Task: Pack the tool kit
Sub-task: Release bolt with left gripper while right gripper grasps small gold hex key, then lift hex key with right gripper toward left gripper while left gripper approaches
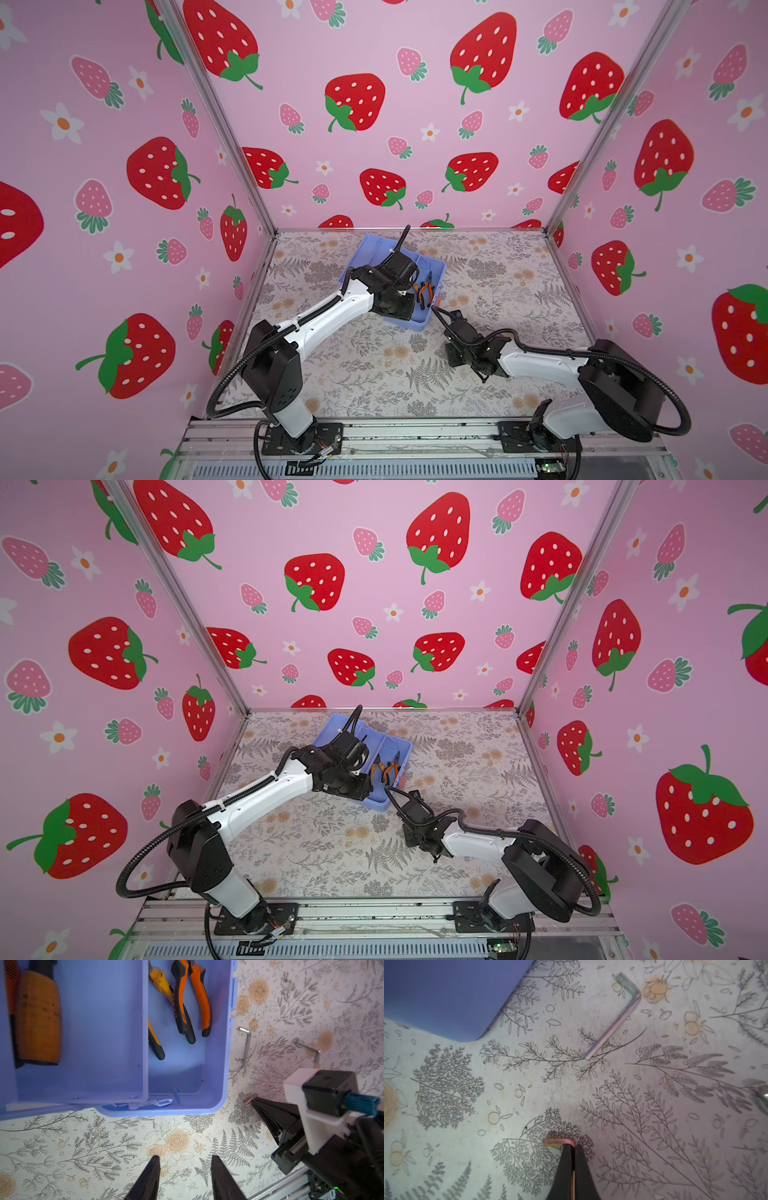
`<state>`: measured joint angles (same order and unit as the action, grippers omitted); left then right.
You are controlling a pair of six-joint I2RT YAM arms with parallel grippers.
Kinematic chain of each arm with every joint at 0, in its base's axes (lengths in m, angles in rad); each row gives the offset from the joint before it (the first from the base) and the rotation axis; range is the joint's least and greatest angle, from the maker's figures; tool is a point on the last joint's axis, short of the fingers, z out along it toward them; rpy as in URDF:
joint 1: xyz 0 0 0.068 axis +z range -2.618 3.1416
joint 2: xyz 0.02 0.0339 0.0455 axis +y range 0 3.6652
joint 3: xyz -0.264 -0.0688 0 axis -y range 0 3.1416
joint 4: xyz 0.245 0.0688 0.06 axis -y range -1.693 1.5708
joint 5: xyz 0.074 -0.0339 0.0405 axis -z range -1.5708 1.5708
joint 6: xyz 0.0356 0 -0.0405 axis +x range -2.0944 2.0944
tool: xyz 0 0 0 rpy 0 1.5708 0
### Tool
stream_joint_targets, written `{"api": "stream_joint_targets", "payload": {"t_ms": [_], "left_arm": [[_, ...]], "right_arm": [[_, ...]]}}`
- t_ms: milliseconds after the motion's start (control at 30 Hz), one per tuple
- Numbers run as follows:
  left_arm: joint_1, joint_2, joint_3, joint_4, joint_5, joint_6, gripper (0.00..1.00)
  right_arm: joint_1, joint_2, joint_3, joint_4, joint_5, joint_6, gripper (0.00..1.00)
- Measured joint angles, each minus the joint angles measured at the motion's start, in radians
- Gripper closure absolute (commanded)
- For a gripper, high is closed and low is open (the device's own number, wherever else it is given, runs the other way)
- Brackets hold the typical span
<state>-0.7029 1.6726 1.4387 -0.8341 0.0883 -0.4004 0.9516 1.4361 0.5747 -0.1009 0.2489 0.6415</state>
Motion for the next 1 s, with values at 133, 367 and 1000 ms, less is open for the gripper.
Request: {"api": "stream_joint_targets", "payload": {"t_ms": [133,367,1000], "left_arm": [[-0.011,0.010,0.000,0.009,0.031,-0.009,0.55],[-0.046,-0.008,-0.044,0.087,0.105,-0.024,0.51],[-0.136,-0.023,-0.110,0.248,0.258,-0.044,0.41]], "right_arm": [[0.000,-0.007,-0.003,0.010,-0.019,-0.001,1.00],[-0.016,-0.084,-0.007,0.031,-0.078,-0.005,1.00],[-0.326,-0.167,-0.142,0.361,-0.566,0.123,1.00]]}}
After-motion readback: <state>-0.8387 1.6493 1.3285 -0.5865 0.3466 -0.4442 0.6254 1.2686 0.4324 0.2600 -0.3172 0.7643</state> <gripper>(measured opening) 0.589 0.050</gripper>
